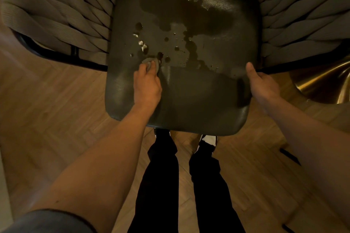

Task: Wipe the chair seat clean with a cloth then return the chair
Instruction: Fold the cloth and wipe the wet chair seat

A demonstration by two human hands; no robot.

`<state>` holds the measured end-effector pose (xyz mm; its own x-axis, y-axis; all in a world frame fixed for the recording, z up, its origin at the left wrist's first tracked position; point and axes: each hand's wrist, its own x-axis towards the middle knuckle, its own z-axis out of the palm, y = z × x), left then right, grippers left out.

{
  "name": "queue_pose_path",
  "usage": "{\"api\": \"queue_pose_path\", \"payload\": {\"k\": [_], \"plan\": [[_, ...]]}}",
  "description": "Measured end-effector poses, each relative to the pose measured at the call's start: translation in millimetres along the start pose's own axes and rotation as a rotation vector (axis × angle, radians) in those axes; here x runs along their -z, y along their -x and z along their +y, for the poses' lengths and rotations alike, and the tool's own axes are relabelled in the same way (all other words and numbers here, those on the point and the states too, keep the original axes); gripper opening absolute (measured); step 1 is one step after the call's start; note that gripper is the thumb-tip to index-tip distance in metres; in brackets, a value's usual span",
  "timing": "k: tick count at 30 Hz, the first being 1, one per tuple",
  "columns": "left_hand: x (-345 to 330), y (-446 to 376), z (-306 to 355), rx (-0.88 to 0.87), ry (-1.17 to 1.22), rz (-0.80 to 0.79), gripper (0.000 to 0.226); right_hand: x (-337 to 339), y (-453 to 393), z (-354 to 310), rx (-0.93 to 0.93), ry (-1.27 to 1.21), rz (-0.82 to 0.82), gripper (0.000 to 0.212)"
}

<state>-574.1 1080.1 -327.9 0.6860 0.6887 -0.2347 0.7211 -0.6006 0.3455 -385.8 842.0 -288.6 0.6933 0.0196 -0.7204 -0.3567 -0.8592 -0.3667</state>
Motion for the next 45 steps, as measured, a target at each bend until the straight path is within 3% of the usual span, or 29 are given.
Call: {"api": "queue_pose_path", "payload": {"k": [8, 14, 16, 18, 20, 22, 27, 31, 45], "plan": [[-38, 20, 94, -0.17, 0.046, -0.135, 0.049, 5, 4, -2, -0.056, -0.075, -0.03, 0.077], [-63, 34, 154, -0.249, 0.035, -0.243, 0.051, 3, -29, 23, -0.12, -0.249, -0.108, 0.142], [-70, 42, 176, -0.307, 0.05, -0.276, 0.049, 1, -44, 33, -0.134, -0.295, -0.138, 0.148], [-78, 52, 195, -0.391, 0.036, -0.308, 0.046, 7, -32, 26, -0.15, -0.349, -0.165, 0.132], [-84, 57, 205, -0.424, 0.021, -0.327, 0.043, 13, -9, 10, -0.151, -0.372, -0.169, 0.094], [-84, 55, 202, -0.444, 0.001, -0.316, 0.042, 14, -5, 8, -0.133, -0.373, -0.194, 0.072], [-73, 39, 182, -0.57, -0.098, -0.273, 0.042, 10, -20, 12, -0.056, -0.286, -0.188, 0.062], [-59, 26, 158, -0.542, -0.081, -0.272, 0.046, 6, -21, 3, 0.044, -0.145, -0.077, 0.046], [-10, -13, 29, -0.249, -0.245, -0.105, 0.05, -13, -24, -24, 0.051, 0.056, 0.039, 0.075]]}}
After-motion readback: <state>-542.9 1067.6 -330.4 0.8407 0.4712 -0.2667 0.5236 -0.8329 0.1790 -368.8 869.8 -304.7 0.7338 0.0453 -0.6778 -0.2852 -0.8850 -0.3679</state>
